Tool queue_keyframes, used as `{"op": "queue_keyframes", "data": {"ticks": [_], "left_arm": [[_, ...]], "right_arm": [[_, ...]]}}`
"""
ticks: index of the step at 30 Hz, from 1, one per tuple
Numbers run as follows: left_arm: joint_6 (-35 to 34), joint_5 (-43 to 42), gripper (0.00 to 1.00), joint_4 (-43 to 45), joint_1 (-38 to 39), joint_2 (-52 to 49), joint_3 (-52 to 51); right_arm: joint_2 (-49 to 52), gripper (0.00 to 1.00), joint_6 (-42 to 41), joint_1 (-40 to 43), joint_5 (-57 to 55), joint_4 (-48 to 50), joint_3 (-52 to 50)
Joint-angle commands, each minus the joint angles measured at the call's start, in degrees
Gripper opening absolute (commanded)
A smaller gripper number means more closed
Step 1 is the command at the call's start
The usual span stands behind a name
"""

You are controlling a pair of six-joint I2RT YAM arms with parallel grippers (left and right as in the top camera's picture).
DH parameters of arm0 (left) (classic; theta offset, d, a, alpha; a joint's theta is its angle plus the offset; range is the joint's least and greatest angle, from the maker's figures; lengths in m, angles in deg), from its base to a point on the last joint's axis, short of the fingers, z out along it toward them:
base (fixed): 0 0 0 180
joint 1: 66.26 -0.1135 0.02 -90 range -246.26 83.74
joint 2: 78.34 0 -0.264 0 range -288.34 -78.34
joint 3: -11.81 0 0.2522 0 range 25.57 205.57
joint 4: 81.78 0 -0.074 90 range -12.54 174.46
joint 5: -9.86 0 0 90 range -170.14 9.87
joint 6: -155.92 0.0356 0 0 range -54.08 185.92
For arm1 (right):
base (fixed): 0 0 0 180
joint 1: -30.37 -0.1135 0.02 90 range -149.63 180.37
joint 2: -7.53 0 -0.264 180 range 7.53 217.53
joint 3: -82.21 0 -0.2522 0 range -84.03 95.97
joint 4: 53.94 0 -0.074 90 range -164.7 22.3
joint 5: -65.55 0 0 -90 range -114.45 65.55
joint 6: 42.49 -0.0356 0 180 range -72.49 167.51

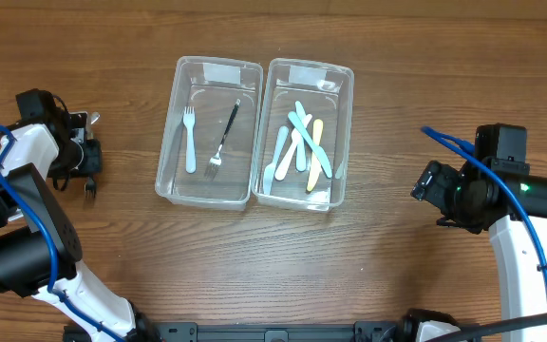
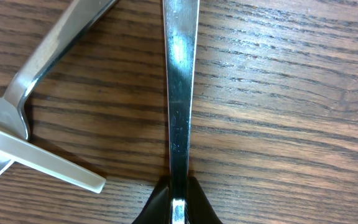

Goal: Pack container
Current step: 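Move the left gripper back to the forks and grasp a metal fork, then place the metal fork into the left container and open the gripper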

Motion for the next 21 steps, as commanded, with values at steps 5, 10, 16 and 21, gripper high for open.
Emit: {"op": "queue_keyframes", "data": {"ticks": [5, 10, 16, 21], "left_arm": [[-1.8, -1.2, 0.04, -6.0, 1.4, -0.4, 3.9], [-1.9, -0.6, 0.04, -14.3, 7.0, 7.6, 12.2], [-3.5, -0.6, 0.04, -22.0, 18.2, 15.4, 20.1], [-8.3, -0.6, 0.04, -22.1, 28.2, 16.4, 20.8]], "right_arm": [[-0.1, 0.83, 0.2, -0.3, -0.3, 0.2, 0.2], [-0.1, 0.83, 0.2, -0.3, -0.3, 0.6, 0.2], [-0.1, 0.83, 0.2, -0.3, 0.3, 0.6, 0.2], [-0.1, 0.83, 0.2, -0.3, 1.1, 0.6, 0.2]]}}
